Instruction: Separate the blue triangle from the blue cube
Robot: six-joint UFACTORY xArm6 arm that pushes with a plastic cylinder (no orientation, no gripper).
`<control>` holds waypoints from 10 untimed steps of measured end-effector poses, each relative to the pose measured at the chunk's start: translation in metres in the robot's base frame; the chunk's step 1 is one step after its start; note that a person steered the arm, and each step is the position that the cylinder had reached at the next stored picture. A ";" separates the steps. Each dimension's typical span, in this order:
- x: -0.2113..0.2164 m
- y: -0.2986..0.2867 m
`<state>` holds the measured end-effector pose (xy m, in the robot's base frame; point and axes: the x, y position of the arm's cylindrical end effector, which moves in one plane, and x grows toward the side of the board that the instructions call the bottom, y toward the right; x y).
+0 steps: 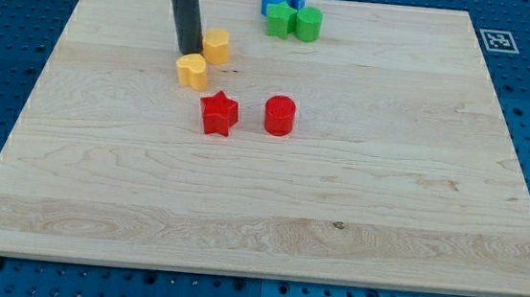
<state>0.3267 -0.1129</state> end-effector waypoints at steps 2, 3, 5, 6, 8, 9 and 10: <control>-0.050 -0.051; -0.080 -0.046; -0.130 -0.038; -0.135 -0.025; -0.135 0.001; -0.134 0.053; -0.134 0.109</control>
<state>0.1927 -0.0037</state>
